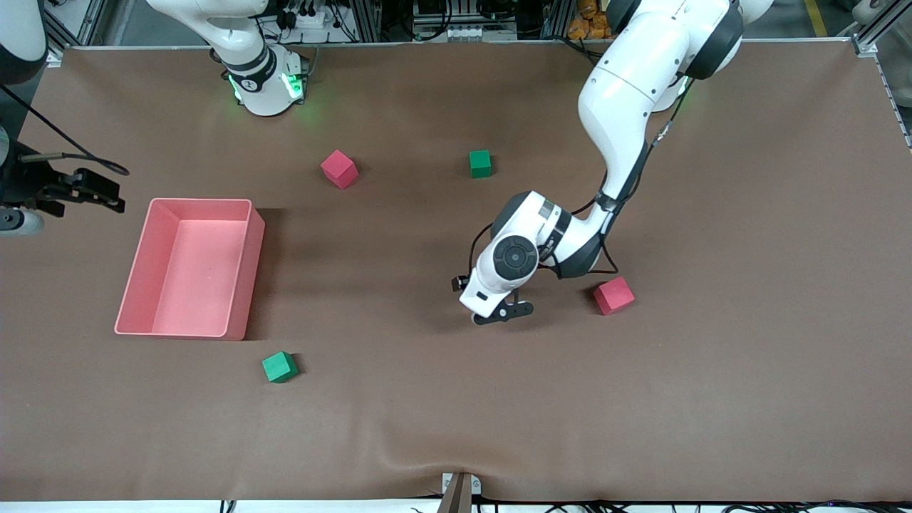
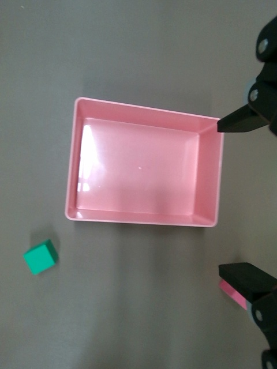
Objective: Place and upright button with both arms
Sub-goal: 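Grasp the button's base with the left gripper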
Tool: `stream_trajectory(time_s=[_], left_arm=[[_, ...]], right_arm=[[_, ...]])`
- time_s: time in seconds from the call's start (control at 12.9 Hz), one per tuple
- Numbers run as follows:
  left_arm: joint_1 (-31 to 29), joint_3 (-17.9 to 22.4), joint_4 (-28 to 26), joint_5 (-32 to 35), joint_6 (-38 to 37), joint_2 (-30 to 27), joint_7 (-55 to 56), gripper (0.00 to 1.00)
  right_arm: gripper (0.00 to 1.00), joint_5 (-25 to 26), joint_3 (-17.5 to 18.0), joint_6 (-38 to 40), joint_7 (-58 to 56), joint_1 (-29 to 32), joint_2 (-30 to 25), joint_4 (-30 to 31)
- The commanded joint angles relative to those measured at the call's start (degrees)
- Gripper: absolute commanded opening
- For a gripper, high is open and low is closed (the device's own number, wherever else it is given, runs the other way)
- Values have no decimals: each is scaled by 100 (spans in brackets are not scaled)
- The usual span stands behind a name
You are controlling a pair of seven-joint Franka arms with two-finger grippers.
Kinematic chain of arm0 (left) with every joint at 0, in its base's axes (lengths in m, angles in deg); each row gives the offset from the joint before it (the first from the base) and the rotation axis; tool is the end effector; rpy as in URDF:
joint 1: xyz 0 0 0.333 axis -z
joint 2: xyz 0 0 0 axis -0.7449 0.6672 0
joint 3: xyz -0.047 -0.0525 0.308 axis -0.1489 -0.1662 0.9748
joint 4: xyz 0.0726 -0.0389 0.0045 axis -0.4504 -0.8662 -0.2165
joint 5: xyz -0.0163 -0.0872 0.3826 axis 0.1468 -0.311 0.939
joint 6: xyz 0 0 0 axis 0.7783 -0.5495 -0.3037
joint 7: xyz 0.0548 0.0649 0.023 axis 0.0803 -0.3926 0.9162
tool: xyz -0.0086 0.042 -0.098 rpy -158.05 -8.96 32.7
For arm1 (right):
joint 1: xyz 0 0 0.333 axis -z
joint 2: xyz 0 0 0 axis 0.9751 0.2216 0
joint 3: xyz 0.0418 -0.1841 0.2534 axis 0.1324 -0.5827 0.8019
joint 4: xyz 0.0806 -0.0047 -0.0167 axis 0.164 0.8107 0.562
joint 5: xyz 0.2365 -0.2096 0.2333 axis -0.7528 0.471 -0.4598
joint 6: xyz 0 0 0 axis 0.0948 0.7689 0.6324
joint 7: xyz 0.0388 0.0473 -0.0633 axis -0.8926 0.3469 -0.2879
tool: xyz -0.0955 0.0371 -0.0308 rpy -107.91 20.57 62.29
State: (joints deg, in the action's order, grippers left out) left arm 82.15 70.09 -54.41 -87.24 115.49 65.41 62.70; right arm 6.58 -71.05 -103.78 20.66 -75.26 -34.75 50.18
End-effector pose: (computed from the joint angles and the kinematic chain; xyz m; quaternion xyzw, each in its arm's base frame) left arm 0.5757 -0.4660 0.1909 0.9890 0.1014 -0.0948 0.0505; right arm 0.5598 -0.0285 0.5863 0.9985 0.0320 -0.0435 0.0005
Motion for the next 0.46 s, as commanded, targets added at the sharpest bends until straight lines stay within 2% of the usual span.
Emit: stream_trajectory(time_s=[0.0,0.08,0.23,0.39], left_arm=[[72,52,114,-36,-11,92,76,100],[80,52,105,0,-20,92,76,100],[46,60,105,17,-20,92,67,83],[45,191,105,88,-28,92,41,83]], right_arm=[[100,53,19,218,130,-36,60,-378],[100,45,19,226,235,-44,87,-362],[100,62,19,200,463,-175,96,-371],[100,62,19,165,762,-238,113,-379]])
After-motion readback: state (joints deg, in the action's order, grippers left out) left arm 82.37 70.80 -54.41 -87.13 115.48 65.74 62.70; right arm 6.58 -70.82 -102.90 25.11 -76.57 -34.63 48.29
